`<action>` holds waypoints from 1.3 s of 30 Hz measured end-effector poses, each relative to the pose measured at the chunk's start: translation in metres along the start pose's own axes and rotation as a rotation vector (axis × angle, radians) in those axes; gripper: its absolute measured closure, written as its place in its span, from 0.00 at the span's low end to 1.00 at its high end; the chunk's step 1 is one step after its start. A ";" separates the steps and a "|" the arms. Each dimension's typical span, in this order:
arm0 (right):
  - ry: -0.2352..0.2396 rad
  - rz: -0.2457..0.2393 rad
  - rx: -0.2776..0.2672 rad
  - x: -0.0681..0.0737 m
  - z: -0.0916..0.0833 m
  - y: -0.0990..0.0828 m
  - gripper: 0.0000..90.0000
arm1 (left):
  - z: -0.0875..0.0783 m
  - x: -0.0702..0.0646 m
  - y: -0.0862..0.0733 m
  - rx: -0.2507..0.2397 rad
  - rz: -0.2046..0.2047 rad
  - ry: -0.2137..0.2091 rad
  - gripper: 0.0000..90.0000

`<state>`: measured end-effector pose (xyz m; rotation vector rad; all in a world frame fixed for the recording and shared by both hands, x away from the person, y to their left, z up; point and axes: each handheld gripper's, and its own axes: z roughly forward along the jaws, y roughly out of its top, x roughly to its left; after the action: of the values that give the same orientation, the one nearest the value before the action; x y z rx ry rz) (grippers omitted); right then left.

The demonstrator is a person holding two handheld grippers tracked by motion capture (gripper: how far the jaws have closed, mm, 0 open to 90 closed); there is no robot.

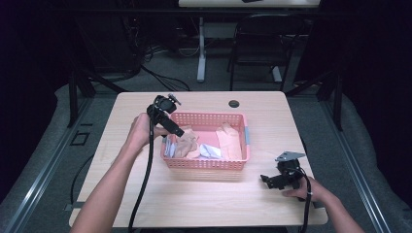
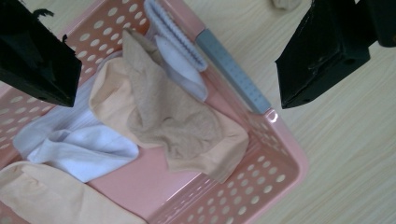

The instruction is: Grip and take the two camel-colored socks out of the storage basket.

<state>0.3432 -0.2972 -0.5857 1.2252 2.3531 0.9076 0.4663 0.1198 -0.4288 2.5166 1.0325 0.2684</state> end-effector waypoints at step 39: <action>0.003 0.003 -0.001 0.000 -0.001 -0.001 0.00 | 0.091 -0.024 -0.005 0.218 0.054 -0.055 0.50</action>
<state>0.3423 -0.2975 -0.5856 1.2286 2.3536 0.9119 0.4757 0.0793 -0.5138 2.7327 1.0228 0.1062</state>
